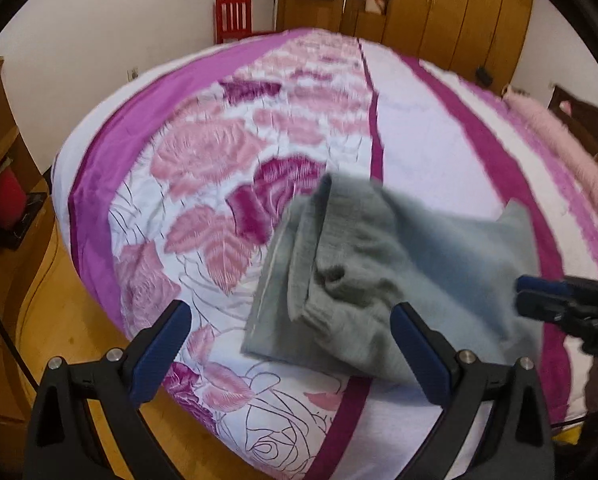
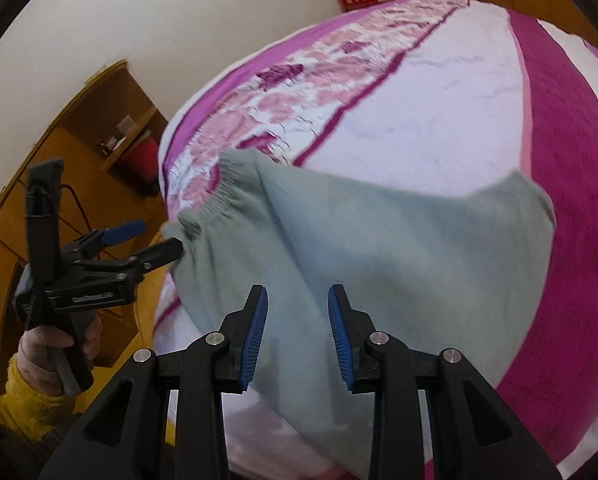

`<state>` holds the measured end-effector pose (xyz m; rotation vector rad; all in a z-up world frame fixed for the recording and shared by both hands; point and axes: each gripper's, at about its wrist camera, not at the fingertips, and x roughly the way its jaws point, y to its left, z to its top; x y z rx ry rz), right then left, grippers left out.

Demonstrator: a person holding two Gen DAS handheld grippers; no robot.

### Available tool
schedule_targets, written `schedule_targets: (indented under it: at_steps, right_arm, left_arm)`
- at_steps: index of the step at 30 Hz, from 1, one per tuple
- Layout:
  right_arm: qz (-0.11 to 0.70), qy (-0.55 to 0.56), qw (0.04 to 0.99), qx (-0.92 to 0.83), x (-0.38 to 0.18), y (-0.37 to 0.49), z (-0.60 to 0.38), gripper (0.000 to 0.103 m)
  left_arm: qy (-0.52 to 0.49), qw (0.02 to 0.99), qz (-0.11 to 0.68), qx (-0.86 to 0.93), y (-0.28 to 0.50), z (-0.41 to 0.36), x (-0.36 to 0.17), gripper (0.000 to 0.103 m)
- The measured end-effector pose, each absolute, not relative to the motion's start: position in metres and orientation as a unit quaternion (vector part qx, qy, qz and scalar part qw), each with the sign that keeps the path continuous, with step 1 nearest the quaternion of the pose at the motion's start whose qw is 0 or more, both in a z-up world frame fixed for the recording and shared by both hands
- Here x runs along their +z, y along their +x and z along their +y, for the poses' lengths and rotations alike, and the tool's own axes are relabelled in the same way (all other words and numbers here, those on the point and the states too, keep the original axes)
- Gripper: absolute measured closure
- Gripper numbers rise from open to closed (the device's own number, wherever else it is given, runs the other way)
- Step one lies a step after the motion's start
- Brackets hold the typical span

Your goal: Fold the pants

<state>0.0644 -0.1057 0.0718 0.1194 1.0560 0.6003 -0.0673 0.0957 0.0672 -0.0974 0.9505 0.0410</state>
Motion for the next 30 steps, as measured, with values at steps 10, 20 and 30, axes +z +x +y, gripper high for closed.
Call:
schedule_targets:
  at_steps: [10, 20, 30]
  right_arm:
    - [0.531, 0.035, 0.802, 0.273, 0.043, 0.056, -0.109, 0.071]
    - [0.519, 0.022, 0.814, 0.261, 0.05, 0.044, -0.119, 0.071]
    - [0.511, 0.056, 0.819, 0.254, 0.05, 0.041, -0.14, 0.071]
  left_arm:
    - [-0.038, 0.858, 0.506, 0.078, -0.074, 0.119, 0.029, 0.001]
    - [-0.061, 0.891, 0.45, 0.022, -0.083, 0.091, 0.086, 0.002]
    - [-0.111, 0.866, 0.488, 0.014, -0.05, 0.07, 0.051, 0.031]
